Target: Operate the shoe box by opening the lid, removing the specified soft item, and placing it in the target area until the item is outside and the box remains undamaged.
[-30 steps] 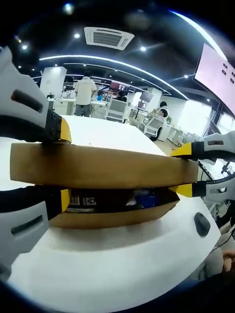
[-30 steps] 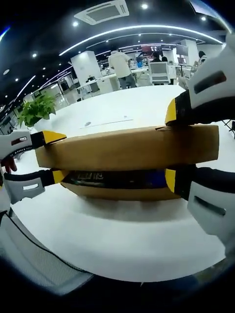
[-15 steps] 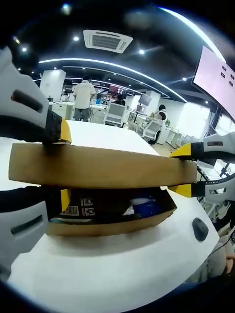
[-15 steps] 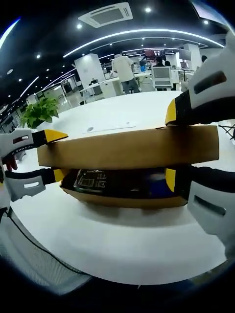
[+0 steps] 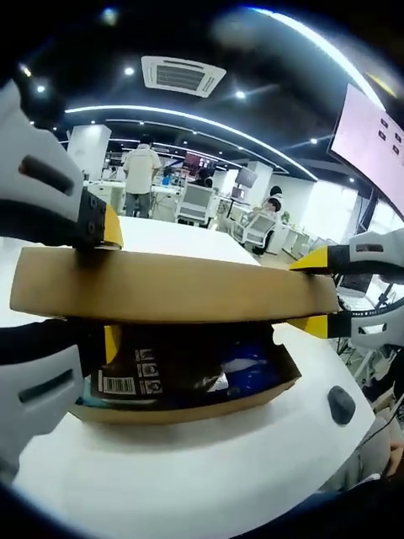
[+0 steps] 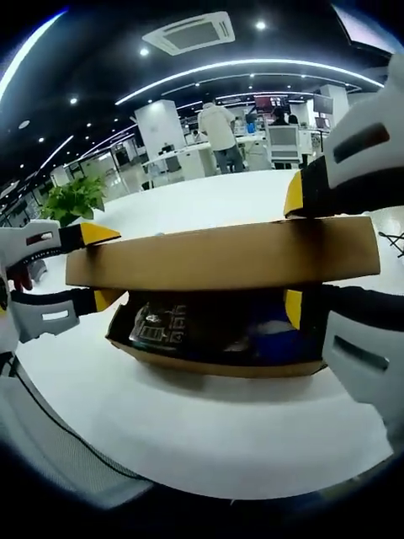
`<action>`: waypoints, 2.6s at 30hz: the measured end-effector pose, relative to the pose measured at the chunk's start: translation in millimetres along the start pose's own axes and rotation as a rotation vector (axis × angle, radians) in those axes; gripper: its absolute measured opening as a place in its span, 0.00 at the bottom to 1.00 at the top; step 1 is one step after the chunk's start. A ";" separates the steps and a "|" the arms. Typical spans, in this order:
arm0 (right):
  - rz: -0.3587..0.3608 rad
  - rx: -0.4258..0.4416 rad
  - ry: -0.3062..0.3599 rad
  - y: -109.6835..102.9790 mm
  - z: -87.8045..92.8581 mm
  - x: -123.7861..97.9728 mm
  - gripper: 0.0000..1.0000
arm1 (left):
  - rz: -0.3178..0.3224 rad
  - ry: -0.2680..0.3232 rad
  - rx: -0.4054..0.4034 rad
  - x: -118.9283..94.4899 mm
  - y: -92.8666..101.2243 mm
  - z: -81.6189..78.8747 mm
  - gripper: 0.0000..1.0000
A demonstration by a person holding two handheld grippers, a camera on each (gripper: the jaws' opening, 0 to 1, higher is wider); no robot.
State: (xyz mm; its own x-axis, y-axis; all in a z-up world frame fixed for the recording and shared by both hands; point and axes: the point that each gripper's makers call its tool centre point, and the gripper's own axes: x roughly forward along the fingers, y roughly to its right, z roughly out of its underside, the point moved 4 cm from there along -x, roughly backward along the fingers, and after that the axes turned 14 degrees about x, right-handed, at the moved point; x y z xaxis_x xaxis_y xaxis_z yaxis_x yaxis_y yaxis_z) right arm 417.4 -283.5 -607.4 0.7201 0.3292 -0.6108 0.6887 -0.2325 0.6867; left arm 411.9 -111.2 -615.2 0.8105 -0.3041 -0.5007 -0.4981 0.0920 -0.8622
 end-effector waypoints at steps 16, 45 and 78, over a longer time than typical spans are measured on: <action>-0.004 -0.009 -0.004 -2.2 0.7 0.8 0.28 | 0.027 0.008 -0.005 1.9 4.9 -0.6 0.39; -0.031 0.015 -0.016 -0.5 0.1 2.3 0.28 | 0.139 0.166 -0.309 -16.6 8.1 -3.2 0.75; -0.117 0.058 0.076 4.4 3.5 -0.7 0.28 | 0.245 0.133 -0.585 -86.1 18.3 -56.5 0.78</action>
State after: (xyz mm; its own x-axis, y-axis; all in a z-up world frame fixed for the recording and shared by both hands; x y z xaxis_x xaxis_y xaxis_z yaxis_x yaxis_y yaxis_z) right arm 420.2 -288.0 -605.4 0.6281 0.4248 -0.6519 0.7726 -0.2407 0.5875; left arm 315.6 -136.8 -583.6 0.6255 -0.4579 -0.6318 -0.7800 -0.3465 -0.5211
